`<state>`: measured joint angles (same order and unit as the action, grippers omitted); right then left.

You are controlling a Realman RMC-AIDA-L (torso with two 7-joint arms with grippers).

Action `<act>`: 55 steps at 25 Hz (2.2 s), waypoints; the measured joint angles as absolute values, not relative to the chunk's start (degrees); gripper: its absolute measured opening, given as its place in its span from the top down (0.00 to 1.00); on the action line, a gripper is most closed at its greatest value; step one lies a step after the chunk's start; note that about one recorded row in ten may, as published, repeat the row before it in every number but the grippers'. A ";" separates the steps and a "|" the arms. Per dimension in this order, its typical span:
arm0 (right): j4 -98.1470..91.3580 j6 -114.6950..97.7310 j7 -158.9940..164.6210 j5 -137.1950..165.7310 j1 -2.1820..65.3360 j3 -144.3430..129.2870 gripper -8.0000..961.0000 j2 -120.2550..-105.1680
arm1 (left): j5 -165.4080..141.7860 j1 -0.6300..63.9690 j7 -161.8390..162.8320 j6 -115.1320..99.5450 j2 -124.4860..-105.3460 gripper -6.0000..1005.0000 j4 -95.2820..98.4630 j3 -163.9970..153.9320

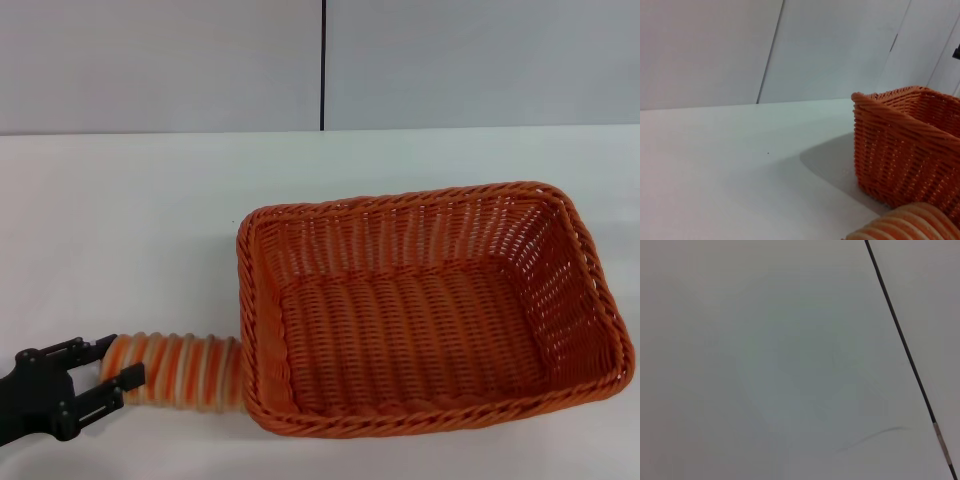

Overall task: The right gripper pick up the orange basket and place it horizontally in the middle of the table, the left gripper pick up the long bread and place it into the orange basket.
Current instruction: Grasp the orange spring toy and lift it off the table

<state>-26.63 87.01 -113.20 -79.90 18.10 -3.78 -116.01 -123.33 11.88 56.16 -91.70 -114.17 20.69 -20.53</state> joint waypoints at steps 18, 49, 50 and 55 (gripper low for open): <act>-26.63 87.11 -113.21 -80.22 18.61 -3.78 0.55 -116.02 | -123.58 12.51 56.51 -92.06 -114.17 0.56 20.61 -20.77; -25.60 86.30 -113.77 -80.38 18.72 -3.25 0.55 -116.10 | -123.57 12.91 56.49 -92.19 -114.11 0.76 20.76 -20.64; -25.58 86.30 -113.78 -80.38 18.72 -3.25 0.55 -116.10 | -123.54 12.87 56.45 -92.16 -114.03 0.76 20.89 -20.54; -25.56 86.30 -113.81 -80.38 18.72 -3.24 0.55 -116.10 | -123.32 12.34 56.45 -91.93 -113.65 0.77 22.32 -19.32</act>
<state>-25.56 86.30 -113.81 -80.38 18.72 -3.24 -116.10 -123.32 12.34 56.44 -91.93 -113.65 22.32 -19.32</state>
